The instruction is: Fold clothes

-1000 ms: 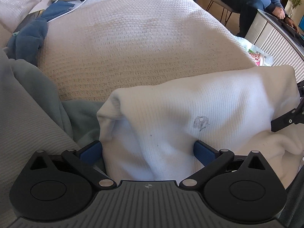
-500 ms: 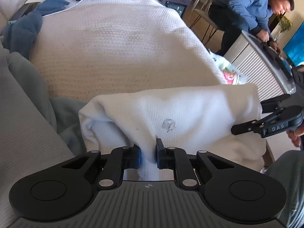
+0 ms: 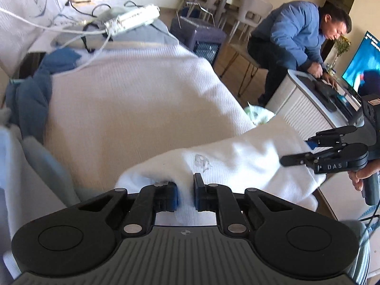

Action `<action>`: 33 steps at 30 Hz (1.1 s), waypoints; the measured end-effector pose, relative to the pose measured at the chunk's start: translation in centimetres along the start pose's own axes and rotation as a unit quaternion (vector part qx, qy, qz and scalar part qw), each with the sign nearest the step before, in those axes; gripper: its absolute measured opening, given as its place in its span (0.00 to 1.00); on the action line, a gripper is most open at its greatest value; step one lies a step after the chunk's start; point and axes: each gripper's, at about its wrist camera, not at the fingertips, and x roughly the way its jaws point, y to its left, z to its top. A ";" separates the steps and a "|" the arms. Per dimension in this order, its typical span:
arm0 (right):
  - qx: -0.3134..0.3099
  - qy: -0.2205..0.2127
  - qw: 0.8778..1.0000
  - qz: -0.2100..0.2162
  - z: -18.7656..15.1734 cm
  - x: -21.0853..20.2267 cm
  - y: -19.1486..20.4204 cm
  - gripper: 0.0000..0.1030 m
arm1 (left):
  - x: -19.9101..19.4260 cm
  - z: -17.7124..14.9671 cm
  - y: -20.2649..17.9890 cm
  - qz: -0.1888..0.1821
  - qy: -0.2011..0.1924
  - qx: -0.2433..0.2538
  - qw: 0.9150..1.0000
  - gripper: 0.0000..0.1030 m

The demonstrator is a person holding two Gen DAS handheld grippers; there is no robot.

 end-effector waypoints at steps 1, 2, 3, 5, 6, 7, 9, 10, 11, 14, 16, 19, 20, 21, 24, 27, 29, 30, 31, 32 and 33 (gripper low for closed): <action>0.007 -0.004 1.000 0.000 0.7 -0.1 -0.5 0.36 | 0.1 0.6 0.2 0.000 -0.002 0.000 1.000 0.11; 0.013 -0.009 1.000 -0.001 1.3 -0.2 -1.0 0.35 | 0.3 1.1 0.4 -0.002 -0.001 -0.002 1.000 0.11; 0.020 -0.013 1.000 -0.001 2.0 -0.3 -1.4 0.35 | 0.7 1.5 0.7 -0.002 0.004 -0.008 1.000 0.11; 0.038 -0.005 0.999 0.014 3.0 -0.1 -2.5 0.35 | 1.7 1.5 1.1 0.003 0.033 -0.013 0.999 0.11; 0.048 0.006 0.999 0.023 3.1 0.0 -3.0 0.35 | 2.0 0.9 1.2 0.003 0.046 -0.012 0.999 0.11; 0.058 0.015 0.998 0.027 3.1 0.2 -3.4 0.36 | 2.3 0.4 1.4 0.004 0.060 -0.012 0.998 0.11; 0.074 0.032 0.996 0.029 2.5 0.6 -3.9 0.42 | 2.6 -0.9 2.0 -0.007 0.079 -0.027 0.996 0.15; 0.083 0.042 0.995 0.033 2.1 1.0 -4.3 0.48 | 2.7 -1.6 2.4 -0.016 0.087 -0.040 0.995 0.16; 0.095 0.051 0.994 0.037 1.6 1.5 -4.8 0.61 | 2.8 -2.1 2.8 -0.023 0.093 -0.056 0.994 0.20; 0.141 0.062 0.986 0.058 0.5 2.7 -6.0 0.63 | 2.9 -3.0 3.3 -0.012 0.097 -0.070 0.993 0.31; 0.167 0.064 0.981 0.071 0.0 3.3 -6.5 0.63 | 2.5 -2.9 3.3 0.015 0.089 -0.065 0.994 0.44; 0.179 0.070 0.979 0.073 -0.2 3.9 -6.9 0.74 | 1.6 -2.4 4.2 0.017 0.068 -0.091 0.993 0.69; 0.180 0.074 0.978 0.078 -0.3 4.2 -7.0 0.76 | 1.4 -2.3 4.5 0.013 0.062 -0.105 0.992 0.69; 0.181 0.076 0.977 0.078 -0.4 4.5 -7.1 0.76 | 1.4 -2.4 4.7 0.007 0.059 -0.123 0.991 0.69; 0.170 0.069 0.981 0.066 -0.6 4.8 -6.4 0.75 | 1.9 -3.2 4.2 -0.029 0.070 -0.146 0.986 0.40; 0.128 0.060 0.988 0.054 -0.8 3.6 -5.0 0.69 | 2.0 -4.1 2.8 -0.029 0.074 -0.119 0.990 0.38; 0.110 0.061 0.990 0.060 -1.0 2.6 -4.4 0.58 | 2.2 -4.4 2.6 -0.023 0.079 -0.107 0.991 0.38; 0.105 0.064 0.990 0.068 -1.2 2.2 -4.2 0.50 | 2.4 -4.5 2.6 -0.023 0.082 -0.109 0.990 0.38; 0.099 0.069 0.990 0.075 -1.5 1.8 -4.0 0.46 | 2.7 -4.7 2.6 -0.028 0.085 -0.116 0.989 0.38; 0.092 0.073 0.990 0.079 -1.7 1.6 -3.8 0.39 | 2.9 -4.7 2.4 -0.031 0.088 -0.118 0.989 0.33; 0.083 0.075 0.991 0.074 -1.9 1.6 -3.6 0.34 | 3.2 -4.8 2.0 -0.035 0.091 -0.113 0.989 0.23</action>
